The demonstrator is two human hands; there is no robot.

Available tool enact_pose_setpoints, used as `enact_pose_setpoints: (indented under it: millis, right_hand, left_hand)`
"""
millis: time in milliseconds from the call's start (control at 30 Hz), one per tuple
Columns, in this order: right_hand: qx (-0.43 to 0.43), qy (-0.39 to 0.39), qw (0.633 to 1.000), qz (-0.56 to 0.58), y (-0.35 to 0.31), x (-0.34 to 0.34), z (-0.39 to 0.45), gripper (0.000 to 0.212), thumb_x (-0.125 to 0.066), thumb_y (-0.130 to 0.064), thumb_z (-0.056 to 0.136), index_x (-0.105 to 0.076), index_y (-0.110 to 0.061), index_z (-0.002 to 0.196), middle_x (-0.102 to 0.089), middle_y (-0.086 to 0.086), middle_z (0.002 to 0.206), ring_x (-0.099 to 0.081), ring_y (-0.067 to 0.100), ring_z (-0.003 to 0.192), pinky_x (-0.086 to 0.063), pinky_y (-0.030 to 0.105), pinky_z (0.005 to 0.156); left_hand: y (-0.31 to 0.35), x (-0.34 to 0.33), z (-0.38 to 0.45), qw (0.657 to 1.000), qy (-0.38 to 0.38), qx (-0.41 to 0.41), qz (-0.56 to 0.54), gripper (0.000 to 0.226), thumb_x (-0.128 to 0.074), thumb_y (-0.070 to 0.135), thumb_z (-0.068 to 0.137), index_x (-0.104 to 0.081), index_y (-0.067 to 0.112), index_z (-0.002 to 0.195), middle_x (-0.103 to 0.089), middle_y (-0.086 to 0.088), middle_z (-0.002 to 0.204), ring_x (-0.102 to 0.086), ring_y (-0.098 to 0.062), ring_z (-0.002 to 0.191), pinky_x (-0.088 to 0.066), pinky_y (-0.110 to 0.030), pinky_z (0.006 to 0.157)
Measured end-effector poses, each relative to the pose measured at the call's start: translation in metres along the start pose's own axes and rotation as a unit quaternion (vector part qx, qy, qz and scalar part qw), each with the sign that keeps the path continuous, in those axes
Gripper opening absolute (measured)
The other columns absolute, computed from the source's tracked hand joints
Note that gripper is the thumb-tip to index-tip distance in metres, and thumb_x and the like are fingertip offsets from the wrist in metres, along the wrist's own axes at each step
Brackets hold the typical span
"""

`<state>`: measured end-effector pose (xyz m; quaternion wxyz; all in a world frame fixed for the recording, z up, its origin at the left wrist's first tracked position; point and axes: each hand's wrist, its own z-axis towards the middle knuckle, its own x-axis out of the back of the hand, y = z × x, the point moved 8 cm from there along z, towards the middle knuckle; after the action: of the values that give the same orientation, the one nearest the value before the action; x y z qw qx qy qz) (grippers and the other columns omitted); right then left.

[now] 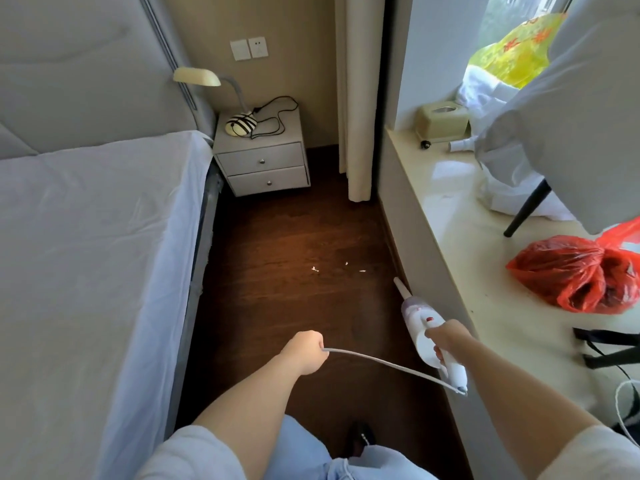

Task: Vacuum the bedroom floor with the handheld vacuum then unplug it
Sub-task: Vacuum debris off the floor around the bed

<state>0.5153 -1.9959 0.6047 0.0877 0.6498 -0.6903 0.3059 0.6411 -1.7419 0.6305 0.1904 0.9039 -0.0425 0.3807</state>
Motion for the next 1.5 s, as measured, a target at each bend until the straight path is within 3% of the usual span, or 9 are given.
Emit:
enact_pose_setpoints:
  millis: [100, 167, 433, 667, 1000, 1133, 1267, 1367, 1500]
  right_hand:
    - [0.015, 0.001, 1.000, 0.013, -0.017, -0.004, -0.002, 0.034, -0.051, -0.024, 0.097, -0.051, 0.004, 0.116, -0.061, 0.016, 0.094, -0.054, 0.025, 0.077, -0.045, 0.031, 0.073]
    - [0.013, -0.014, 0.999, 0.035, -0.028, -0.007, -0.005, 0.038, -0.052, -0.024, 0.097, -0.049, 0.004, 0.123, -0.059, 0.013, 0.084, -0.053, 0.021, 0.067, -0.045, 0.031, 0.067]
    - [0.027, -0.022, 0.999, 0.007, -0.079, -0.045, -0.011, 0.044, -0.056, -0.025, 0.096, -0.047, 0.005, 0.128, -0.061, 0.013, 0.092, -0.058, 0.025, 0.081, -0.045, 0.035, 0.077]
    - [0.031, -0.045, 0.998, -0.040, -0.142, -0.092, -0.021, 0.046, -0.053, -0.026, 0.098, -0.046, 0.002, 0.133, -0.058, 0.016, 0.126, -0.056, 0.029, 0.117, -0.042, 0.031, 0.083]
    - [0.056, -0.043, 0.992, -0.106, -0.208, -0.167, -0.037, 0.047, -0.057, -0.029, 0.095, -0.048, -0.002, 0.133, -0.057, 0.013, 0.128, -0.056, 0.027, 0.116, -0.042, 0.031, 0.080]
    - [0.028, -0.026, 0.995, -0.097, -0.208, -0.173, -0.035, 0.049, -0.056, -0.032, 0.095, -0.047, -0.003, 0.134, -0.054, 0.011, 0.129, -0.053, 0.025, 0.119, -0.044, 0.031, 0.094]
    - [0.015, -0.013, 0.996, -0.085, -0.201, -0.161, -0.032, 0.049, -0.056, -0.030, 0.095, -0.046, -0.004, 0.135, -0.054, 0.012, 0.130, -0.053, 0.026, 0.120, -0.043, 0.032, 0.095]
    - [0.000, -0.018, 0.997, -0.078, -0.197, -0.149, -0.028, 0.047, -0.056, -0.028, 0.095, -0.048, -0.002, 0.134, -0.055, 0.014, 0.131, -0.053, 0.029, 0.122, -0.045, 0.030, 0.087]
    - [0.034, -0.024, 0.998, -0.057, -0.197, -0.131, -0.020, 0.034, -0.058, -0.010, 0.089, -0.060, 0.009, 0.118, -0.064, 0.028, 0.116, -0.063, 0.040, 0.109, -0.044, 0.026, 0.049]
  left_hand:
    - [-0.020, 0.003, 0.003, 1.000, -0.002, 0.018, -0.001, 0.017, -0.052, 0.025, 0.095, -0.061, 0.013, 0.103, -0.064, -0.005, 0.106, -0.061, -0.017, 0.094, -0.048, -0.024, 0.078]
    - [-0.026, 0.006, 0.005, 1.000, 0.001, 0.017, -0.004, 0.017, -0.051, 0.025, 0.096, -0.061, 0.013, 0.102, -0.064, -0.005, 0.105, -0.060, -0.016, 0.091, -0.045, -0.022, 0.074]
    - [-0.064, 0.036, 0.018, 0.999, 0.011, 0.025, -0.028, 0.018, -0.051, 0.026, 0.096, -0.061, 0.013, 0.104, -0.064, -0.006, 0.105, -0.061, -0.016, 0.092, -0.045, -0.020, 0.074]
    - [-0.120, 0.072, 0.030, 0.998, 0.026, 0.046, -0.034, 0.022, -0.050, 0.024, 0.097, -0.062, 0.011, 0.109, -0.064, -0.007, 0.110, -0.062, -0.018, 0.098, -0.045, -0.020, 0.077]
    - [-0.184, 0.128, 0.051, 0.997, 0.041, 0.049, -0.045, 0.024, -0.046, 0.025, 0.098, -0.061, 0.009, 0.109, -0.063, -0.008, 0.110, -0.062, -0.018, 0.100, -0.047, -0.022, 0.084]
    - [-0.191, 0.135, 0.063, 0.998, 0.035, 0.038, -0.038, 0.025, -0.048, 0.024, 0.097, -0.061, 0.009, 0.111, -0.063, -0.008, 0.112, -0.061, -0.019, 0.102, -0.048, -0.024, 0.086]
    - [-0.175, 0.130, 0.072, 0.999, 0.024, 0.009, -0.033, 0.024, -0.049, 0.024, 0.097, -0.061, 0.010, 0.112, -0.063, -0.007, 0.113, -0.061, -0.018, 0.101, -0.047, -0.022, 0.085]
    - [-0.161, 0.135, 0.080, 0.999, 0.024, -0.007, -0.038, 0.023, -0.049, 0.024, 0.097, -0.061, 0.011, 0.112, -0.063, -0.007, 0.112, -0.062, -0.018, 0.101, -0.048, -0.024, 0.087]
    - [-0.146, 0.143, 0.090, 0.999, 0.025, -0.018, -0.045, 0.020, -0.052, 0.024, 0.096, -0.063, 0.012, 0.108, -0.064, -0.006, 0.109, -0.062, -0.018, 0.098, -0.049, -0.024, 0.083]
